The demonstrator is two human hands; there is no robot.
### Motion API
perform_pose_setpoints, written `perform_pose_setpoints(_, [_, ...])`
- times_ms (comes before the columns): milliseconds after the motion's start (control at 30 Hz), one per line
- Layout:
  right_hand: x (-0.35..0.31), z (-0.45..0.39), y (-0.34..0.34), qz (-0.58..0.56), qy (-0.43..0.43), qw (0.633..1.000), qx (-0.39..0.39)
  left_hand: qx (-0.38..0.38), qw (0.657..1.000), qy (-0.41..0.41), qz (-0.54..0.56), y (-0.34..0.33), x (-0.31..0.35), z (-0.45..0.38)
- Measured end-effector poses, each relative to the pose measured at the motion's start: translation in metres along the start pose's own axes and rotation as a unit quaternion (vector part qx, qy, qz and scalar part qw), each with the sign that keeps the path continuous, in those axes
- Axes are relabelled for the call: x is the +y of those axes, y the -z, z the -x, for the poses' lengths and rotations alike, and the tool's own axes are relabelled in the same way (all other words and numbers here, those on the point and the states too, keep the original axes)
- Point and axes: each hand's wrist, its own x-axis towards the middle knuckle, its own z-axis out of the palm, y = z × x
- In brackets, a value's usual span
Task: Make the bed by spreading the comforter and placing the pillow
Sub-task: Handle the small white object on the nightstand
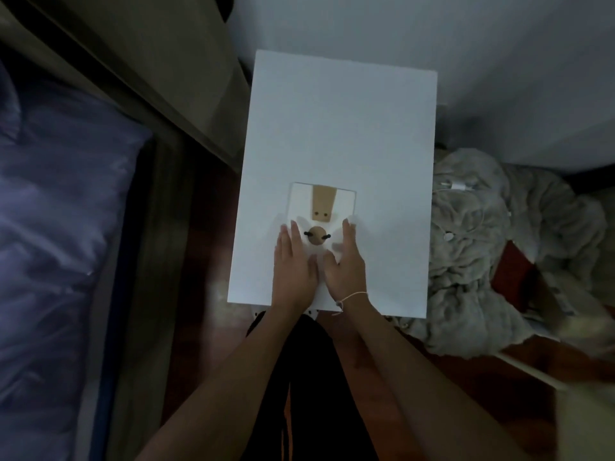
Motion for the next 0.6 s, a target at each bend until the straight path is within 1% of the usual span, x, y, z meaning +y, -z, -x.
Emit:
perform_pose_setpoints(100, [-0.004,-0.002,0.004,-0.020,-0.029,0.999,0.000,0.028,0.999,0.004,0.027,0.008,0.003,-0.005])
perform_pose_setpoints(200, [-0.008,-0.005,0.010,-0.030,-0.050,0.998,-0.001,0.059,0.998,-0.015,0.005,0.018,0.005,-0.011])
perform_pose_setpoints(267, [-0.010,-0.005,0.014,-0.022,-0.052,0.998,-0.007,0.069,0.997,-0.026,0.017,0.026,0.007,-0.015])
perform_pose_setpoints(333, [-0.013,-0.005,0.018,-0.012,-0.047,0.999,-0.009,0.058,0.997,-0.036,0.017,0.033,0.005,-0.019])
perform_pose_setpoints(400, [-0.016,-0.004,0.021,0.001,-0.030,0.999,-0.014,0.036,0.998,-0.046,-0.007,0.037,0.002,-0.023])
perform_pose_setpoints(533, [-0.023,-0.001,0.019,0.044,0.015,0.998,-0.044,-0.034,0.998,-0.012,-0.054,0.044,0.000,-0.028])
perform_pose_setpoints(600, [-0.024,-0.001,0.018,0.066,0.026,0.996,-0.056,-0.055,0.994,-0.023,-0.094,0.049,0.002,-0.027])
